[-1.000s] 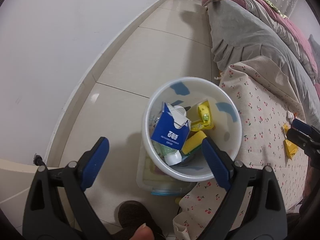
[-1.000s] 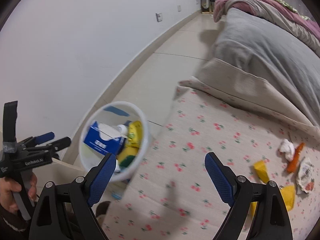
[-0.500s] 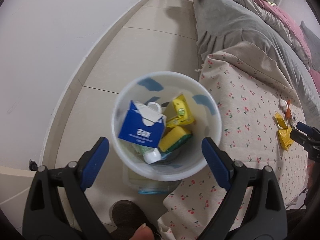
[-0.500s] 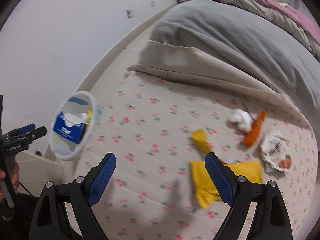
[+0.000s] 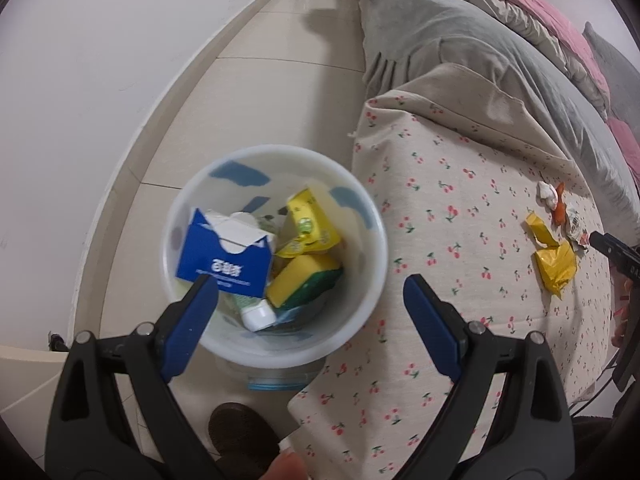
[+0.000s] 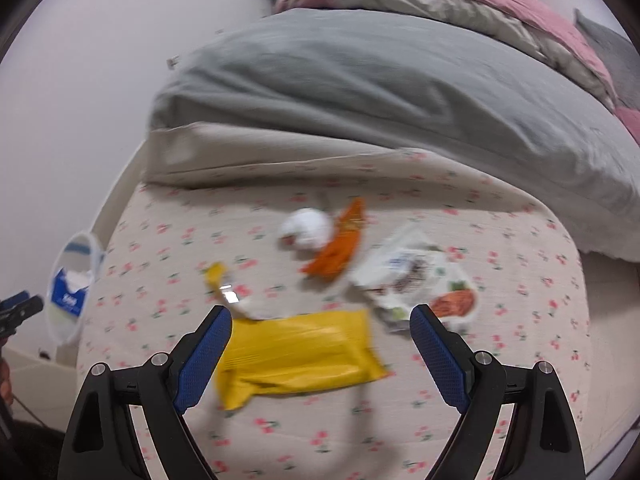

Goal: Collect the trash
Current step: 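Move both tools back over the remaining trash on the bed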

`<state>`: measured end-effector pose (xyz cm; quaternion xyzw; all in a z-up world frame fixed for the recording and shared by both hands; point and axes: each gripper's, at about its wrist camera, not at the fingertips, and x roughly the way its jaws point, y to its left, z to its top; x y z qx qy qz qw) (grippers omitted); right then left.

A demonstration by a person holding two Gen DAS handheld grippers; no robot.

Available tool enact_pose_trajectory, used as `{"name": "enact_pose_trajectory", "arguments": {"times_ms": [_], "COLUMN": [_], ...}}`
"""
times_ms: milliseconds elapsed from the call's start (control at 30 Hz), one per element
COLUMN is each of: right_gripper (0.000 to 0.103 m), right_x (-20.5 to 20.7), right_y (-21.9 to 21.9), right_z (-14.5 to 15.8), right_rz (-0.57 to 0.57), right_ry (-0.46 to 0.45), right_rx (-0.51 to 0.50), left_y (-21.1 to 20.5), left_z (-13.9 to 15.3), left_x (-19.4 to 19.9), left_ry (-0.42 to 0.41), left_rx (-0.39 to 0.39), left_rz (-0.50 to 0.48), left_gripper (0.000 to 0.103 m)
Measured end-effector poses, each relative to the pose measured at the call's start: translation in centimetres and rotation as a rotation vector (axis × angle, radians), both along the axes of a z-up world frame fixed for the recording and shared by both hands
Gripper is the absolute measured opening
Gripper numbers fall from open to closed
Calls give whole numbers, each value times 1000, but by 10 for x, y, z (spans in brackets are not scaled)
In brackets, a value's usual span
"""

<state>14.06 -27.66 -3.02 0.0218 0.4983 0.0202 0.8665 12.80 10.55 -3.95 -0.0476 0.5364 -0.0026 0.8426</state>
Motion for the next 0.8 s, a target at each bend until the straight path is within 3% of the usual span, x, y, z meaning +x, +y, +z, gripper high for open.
{"name": "enact_pose_trajectory", "arguments": {"times_ms": [200,433,800], "right_gripper": [92,92,91], "right_x": [11,23,43], "right_y": [-37,-50,-62], "right_z": [-5,-24,-58], "right_rz": [-49,-16,30], "right_ry": [11,35,133], "right_rx": [-30,-148,-109], "left_y": [-22,-49,-111], "left_z": [0,-2,-6], "left_x": [6,20,57], "left_ry": [8,13,7], "left_rx": [2,14,24], "left_rz": [-33,-81,-195], "left_gripper": [93,93,93]}}
